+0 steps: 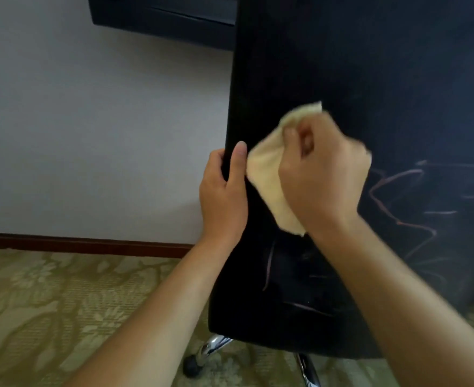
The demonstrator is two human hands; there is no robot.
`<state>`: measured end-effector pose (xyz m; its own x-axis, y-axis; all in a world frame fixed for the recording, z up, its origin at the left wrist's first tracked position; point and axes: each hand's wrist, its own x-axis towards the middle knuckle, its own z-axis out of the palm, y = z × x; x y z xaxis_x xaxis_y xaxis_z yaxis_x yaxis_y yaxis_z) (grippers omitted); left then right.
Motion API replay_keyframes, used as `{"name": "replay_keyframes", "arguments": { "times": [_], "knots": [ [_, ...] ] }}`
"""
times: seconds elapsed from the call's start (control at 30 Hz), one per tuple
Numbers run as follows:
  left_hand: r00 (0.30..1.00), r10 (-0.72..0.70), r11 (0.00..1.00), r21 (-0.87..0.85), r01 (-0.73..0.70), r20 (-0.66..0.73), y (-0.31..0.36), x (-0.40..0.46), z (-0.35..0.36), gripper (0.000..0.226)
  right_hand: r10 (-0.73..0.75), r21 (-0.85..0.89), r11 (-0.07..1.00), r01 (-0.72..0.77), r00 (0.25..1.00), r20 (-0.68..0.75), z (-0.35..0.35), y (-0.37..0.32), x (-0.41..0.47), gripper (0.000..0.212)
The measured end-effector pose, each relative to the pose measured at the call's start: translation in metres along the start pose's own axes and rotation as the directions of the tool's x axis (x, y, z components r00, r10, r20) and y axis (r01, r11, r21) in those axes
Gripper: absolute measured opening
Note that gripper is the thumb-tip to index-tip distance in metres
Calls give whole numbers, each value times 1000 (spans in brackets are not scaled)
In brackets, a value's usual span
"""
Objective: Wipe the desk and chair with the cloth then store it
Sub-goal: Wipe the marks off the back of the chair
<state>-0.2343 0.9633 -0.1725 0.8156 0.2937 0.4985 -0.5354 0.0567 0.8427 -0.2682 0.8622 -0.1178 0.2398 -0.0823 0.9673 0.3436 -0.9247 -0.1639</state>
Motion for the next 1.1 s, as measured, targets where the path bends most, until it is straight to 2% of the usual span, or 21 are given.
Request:
{"name": "replay_keyframes", "arguments": {
  "times": [0.1,0.27,0.33,0.4,0.5,0.6,0.7,0.77,0.87,0.93,1.0,1.1],
  "knots": [
    [1000,-6,1000,-25,6,-10,-1,1,1,31,19,-20,1000,-18,999,50,4,-7,5,13],
    [1000,19,998,59,-19,9,0,1,-4,30,90,-21,996,-87,961,263,8,14,-122,12],
    [999,22,996,80,-24,27,1,1,-6,31,95,-42,995,-87,949,301,8,17,-135,15],
    [999,4,997,78,-8,47,2,2,-6,32,88,-84,994,-68,961,263,6,12,-112,15],
    [999,-17,1000,25,16,45,0,2,-8,37,81,-57,996,-75,990,114,5,-5,-45,25],
    [999,-10,1000,-4,10,36,-1,2,-8,40,39,-3,999,-39,995,96,7,-14,-6,14],
    [1000,6,1000,26,-7,24,0,2,-8,38,11,-16,1000,-10,998,55,10,-8,-35,11],
    [1000,4,998,63,-6,23,-1,1,-9,36,29,-49,999,-23,991,127,12,6,-86,12],
    [999,13,995,95,-18,47,-3,2,-10,33,124,-82,991,-106,961,248,11,20,-142,15],
    [998,7,994,110,-13,60,-3,3,-11,33,214,-93,976,-196,939,270,10,19,-143,15],
    [997,-4,993,117,-5,75,-3,3,-11,35,311,-93,950,-297,916,255,7,12,-123,17],
    [996,-26,991,130,14,90,-1,5,-17,35,363,32,926,-375,913,186,-5,5,-76,18]
  ]
}}
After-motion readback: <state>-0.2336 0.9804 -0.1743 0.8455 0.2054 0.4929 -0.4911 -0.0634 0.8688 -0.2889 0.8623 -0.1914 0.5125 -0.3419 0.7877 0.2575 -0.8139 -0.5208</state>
